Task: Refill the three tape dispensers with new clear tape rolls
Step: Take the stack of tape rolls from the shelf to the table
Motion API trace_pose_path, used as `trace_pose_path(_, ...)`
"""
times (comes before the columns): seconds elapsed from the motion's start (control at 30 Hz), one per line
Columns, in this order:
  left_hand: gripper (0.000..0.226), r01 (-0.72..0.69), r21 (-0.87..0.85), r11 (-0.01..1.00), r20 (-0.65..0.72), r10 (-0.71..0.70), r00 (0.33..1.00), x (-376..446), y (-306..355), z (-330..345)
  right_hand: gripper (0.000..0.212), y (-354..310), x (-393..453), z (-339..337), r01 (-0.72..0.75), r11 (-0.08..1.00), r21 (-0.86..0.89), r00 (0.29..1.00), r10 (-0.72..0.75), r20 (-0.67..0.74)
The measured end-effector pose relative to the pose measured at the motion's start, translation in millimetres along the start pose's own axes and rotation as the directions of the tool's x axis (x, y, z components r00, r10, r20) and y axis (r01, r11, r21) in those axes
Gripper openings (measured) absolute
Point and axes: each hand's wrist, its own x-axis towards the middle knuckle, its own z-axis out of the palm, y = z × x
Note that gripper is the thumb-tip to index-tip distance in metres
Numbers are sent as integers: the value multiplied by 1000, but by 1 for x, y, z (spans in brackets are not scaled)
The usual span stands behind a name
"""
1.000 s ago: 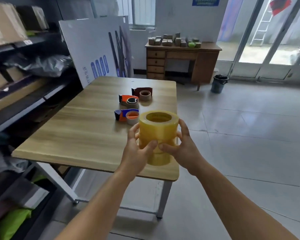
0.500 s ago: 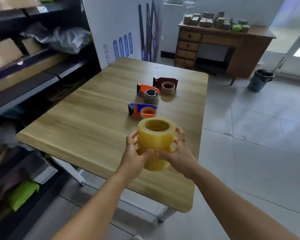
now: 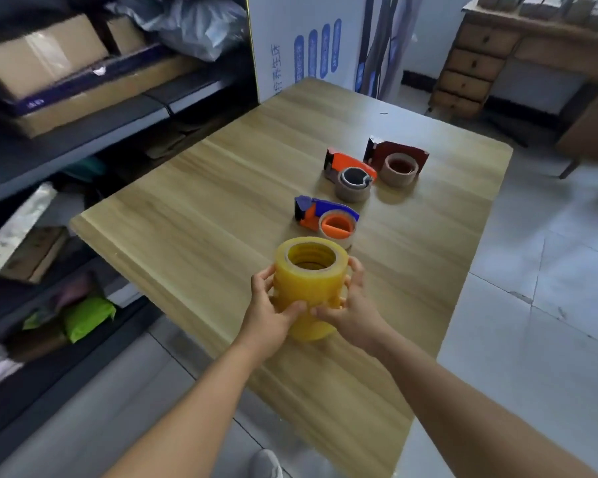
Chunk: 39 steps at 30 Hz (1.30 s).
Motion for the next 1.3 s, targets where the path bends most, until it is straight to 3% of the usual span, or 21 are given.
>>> trace_pose_path(0.27, 69, 14, -78, 997, -251, -33, 967, -8, 5, 42, 113, 6, 40, -41, 134, 989, -70, 948, -107, 300)
trace_pose_path(0.37, 73, 38, -192, 981, -372, -108, 922, -13, 11, 66, 112, 3, 47, -58, 84, 996, -2, 893, -75, 444)
trace_pose_path(0.47, 79, 78, -305, 949, -479, -223, 849, -14, 10, 86, 94, -1, 50, -65, 26, 999, 31, 853, -38, 521)
trace_pose_path(0.67, 48, 133, -350, 927, -535, -315, 784, -21, 6, 100, 74, 4, 56, -66, -35, 999, 4, 824, 27, 566)
trace_pose_path(0.8, 65, 154, -475, 866, -512, -415, 752, -21, 16, 105, 62, 2, 54, -71, -103, 995, -13, 805, 91, 587)
trace_pose_path(0.9, 65, 179, -542, 821, -474, -475, 742, -19, 23, 111, 64, -1, 54, -75, -165, 984, -61, 787, 169, 593)
trace_pose_path(1.1, 61, 127, -565, 815, -518, -471, 714, -8, 24, 114, 64, -8, 65, -69, -170, 982, -80, 807, 186, 560)
trace_pose_path(1.3, 59, 88, -579, 810, -585, -488, 648, 24, 34, 99, 62, -35, 106, -59, -114, 982, -152, 780, 183, 599)
